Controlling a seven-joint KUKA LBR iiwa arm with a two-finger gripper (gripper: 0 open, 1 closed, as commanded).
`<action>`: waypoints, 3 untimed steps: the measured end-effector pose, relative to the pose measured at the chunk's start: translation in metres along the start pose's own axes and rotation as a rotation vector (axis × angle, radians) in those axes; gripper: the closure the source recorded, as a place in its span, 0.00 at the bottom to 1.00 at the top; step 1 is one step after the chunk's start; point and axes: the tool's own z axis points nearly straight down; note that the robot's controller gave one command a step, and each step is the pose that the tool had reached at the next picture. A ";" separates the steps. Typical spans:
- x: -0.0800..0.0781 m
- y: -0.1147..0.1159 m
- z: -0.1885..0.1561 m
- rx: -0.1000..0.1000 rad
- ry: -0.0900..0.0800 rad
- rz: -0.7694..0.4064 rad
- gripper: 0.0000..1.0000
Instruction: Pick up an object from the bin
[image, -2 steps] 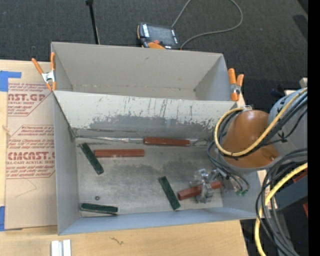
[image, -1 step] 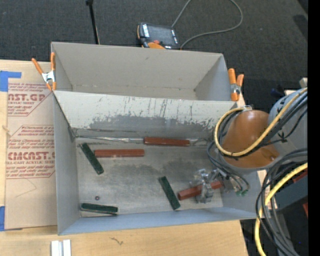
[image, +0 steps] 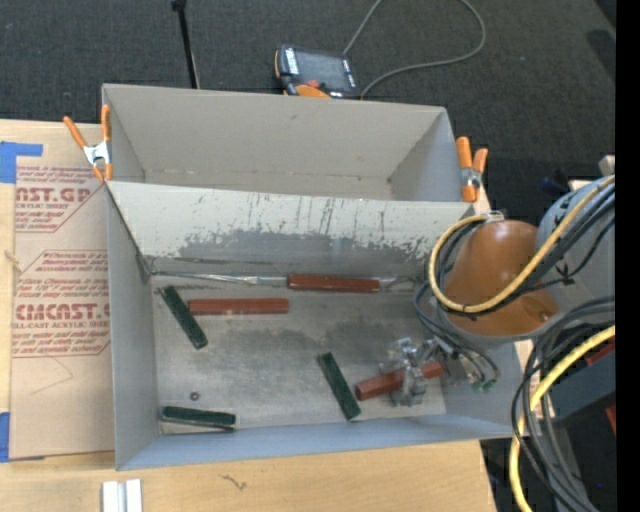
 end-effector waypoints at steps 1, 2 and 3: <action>0.000 0.000 0.000 0.000 0.000 0.000 1.00; 0.000 0.000 0.000 0.000 0.000 0.000 1.00; 0.000 0.000 0.000 0.000 0.000 0.000 1.00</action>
Offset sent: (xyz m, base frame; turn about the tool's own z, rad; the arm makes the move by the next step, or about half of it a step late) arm 0.0000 0.0000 0.0000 0.0000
